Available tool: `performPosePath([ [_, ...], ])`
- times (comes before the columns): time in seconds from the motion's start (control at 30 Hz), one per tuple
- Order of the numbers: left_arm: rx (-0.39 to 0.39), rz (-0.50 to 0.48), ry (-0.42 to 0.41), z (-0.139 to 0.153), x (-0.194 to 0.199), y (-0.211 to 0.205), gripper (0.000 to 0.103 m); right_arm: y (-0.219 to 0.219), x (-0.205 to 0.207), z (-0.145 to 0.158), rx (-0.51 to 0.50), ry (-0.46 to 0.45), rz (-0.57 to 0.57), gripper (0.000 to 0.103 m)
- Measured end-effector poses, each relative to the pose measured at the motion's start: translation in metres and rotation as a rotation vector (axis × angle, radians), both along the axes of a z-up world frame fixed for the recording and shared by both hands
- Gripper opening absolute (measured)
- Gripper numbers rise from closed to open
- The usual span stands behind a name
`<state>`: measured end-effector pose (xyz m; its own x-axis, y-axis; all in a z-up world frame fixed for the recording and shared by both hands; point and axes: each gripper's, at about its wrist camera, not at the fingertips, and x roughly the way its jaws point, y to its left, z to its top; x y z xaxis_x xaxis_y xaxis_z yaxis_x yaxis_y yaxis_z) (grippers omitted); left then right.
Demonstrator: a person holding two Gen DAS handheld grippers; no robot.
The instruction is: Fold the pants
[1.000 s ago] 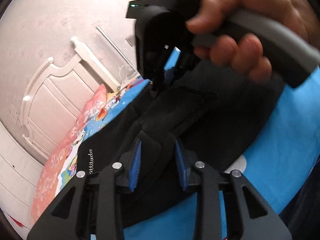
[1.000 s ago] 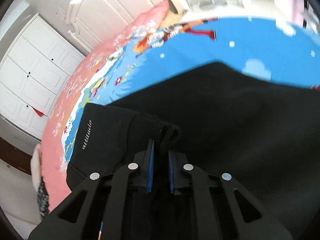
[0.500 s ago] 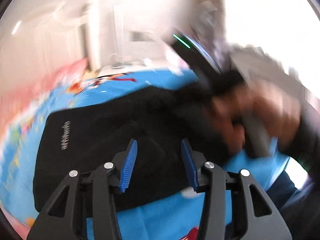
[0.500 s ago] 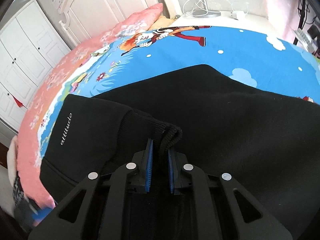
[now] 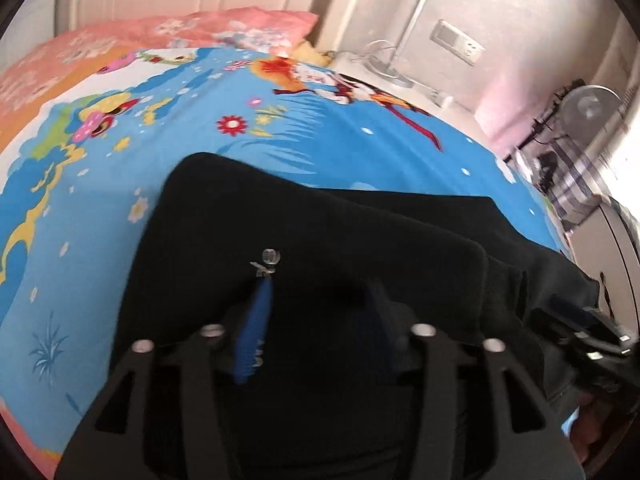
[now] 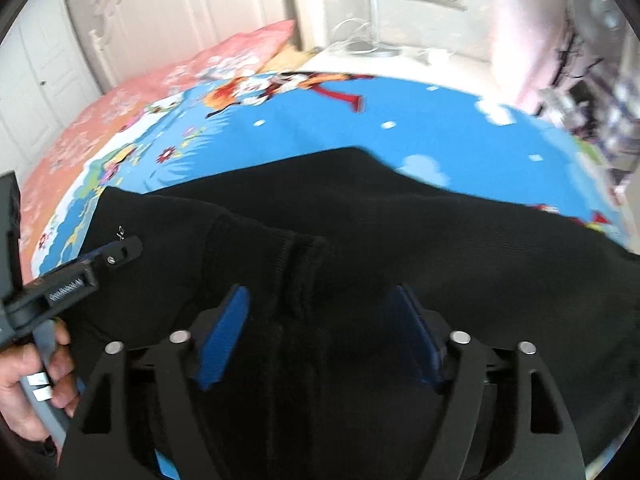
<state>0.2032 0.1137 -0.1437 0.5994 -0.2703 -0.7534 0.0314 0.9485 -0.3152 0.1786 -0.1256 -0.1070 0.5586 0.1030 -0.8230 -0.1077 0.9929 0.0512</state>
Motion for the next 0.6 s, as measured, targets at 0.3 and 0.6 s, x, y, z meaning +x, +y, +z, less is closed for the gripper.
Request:
performPosePath([
  [0.3, 0.152, 0.241, 0.013, 0.016, -0.056, 0.048, 0.064, -0.025, -0.073, 0.215, 0.092, -0.074, 0.212, 0.089],
  [0.6, 0.221, 0.246, 0.011, 0.017, -0.036, 0.061, 0.073, -0.03, -0.056, 0.248, 0.21, -0.012, 0.206, 0.089],
])
